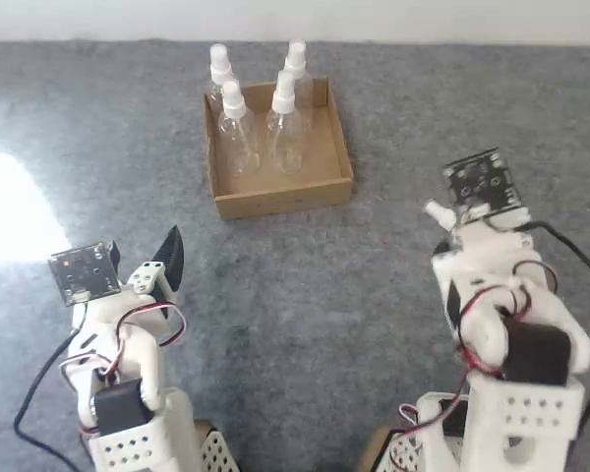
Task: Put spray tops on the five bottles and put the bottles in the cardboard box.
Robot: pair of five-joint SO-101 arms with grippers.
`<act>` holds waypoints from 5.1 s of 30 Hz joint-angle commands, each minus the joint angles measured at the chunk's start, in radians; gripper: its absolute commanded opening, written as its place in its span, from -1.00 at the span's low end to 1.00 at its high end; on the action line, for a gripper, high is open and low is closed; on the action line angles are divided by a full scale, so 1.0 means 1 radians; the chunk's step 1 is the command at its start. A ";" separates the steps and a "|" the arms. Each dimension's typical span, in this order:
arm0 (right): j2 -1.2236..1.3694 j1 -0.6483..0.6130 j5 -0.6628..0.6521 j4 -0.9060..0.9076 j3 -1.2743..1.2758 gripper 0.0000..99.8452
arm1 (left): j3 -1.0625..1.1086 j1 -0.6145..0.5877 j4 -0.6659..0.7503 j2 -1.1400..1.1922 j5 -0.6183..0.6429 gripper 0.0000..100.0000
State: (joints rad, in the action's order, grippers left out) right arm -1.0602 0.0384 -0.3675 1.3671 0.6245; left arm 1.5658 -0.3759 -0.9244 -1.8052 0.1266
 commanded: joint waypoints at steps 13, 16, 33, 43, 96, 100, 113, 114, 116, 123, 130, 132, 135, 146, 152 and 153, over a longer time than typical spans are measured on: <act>0.344 0.102 0.021 -0.825 0.218 -0.77 | -0.012 0.005 0.025 -0.014 -0.009 -0.41; 0.437 0.102 0.021 -0.926 0.218 -0.77 | -0.012 0.005 0.025 -0.014 -0.009 -0.41; 0.924 0.113 0.020 -1.455 0.218 -0.77 | -0.012 0.005 0.025 -0.014 -0.009 -0.41; 1.012 0.073 0.020 -1.408 0.219 -0.77 | -0.012 0.005 0.025 -0.014 -0.009 -0.41; -0.101 -0.231 0.132 -0.295 0.218 -0.77 | -0.012 0.005 0.025 -0.014 -0.009 -0.41; -0.099 -0.170 0.132 -0.335 0.235 -0.77 | -0.012 0.005 0.025 -0.014 -0.009 -0.41; -0.099 -0.051 0.133 -0.736 0.446 -0.77 | -0.012 0.005 0.025 -0.014 -0.009 -0.41; -0.099 -0.050 0.133 -0.754 0.454 -0.77 | -0.012 0.005 0.025 -0.014 -0.009 -0.41; -0.097 -0.050 0.133 -0.788 0.460 -0.77 | -0.012 0.005 0.025 -0.014 -0.009 -0.41; -0.097 -0.140 0.141 -0.883 0.534 -0.77 | -0.012 0.005 0.025 -0.014 -0.009 -0.41; -0.097 -0.259 0.137 -1.070 0.683 -0.77 | -0.012 0.005 0.025 -0.014 -0.009 -0.41; -0.097 -0.274 0.135 -1.107 0.715 -0.77 | -0.012 0.005 0.025 -0.014 -0.009 -0.41; -0.097 -0.280 0.140 -1.107 0.730 -0.77 | -0.012 0.005 0.025 -0.014 -0.009 -0.41; -0.110 -0.163 0.157 -1.038 0.723 -0.77 | -0.082 0.006 0.017 -0.014 -0.009 -0.41; -0.110 -0.067 0.253 -0.978 0.674 -0.77 | -0.153 0.130 -0.034 -0.009 -0.107 -0.41; -0.110 -0.053 0.262 -0.955 0.660 -0.77 | -0.166 0.157 -0.048 -0.009 -0.117 -0.41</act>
State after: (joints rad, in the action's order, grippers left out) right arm -1.1354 -0.0798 -0.1481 0.3452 1.3702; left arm 1.4891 -0.3099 -0.9337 -1.8052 0.0652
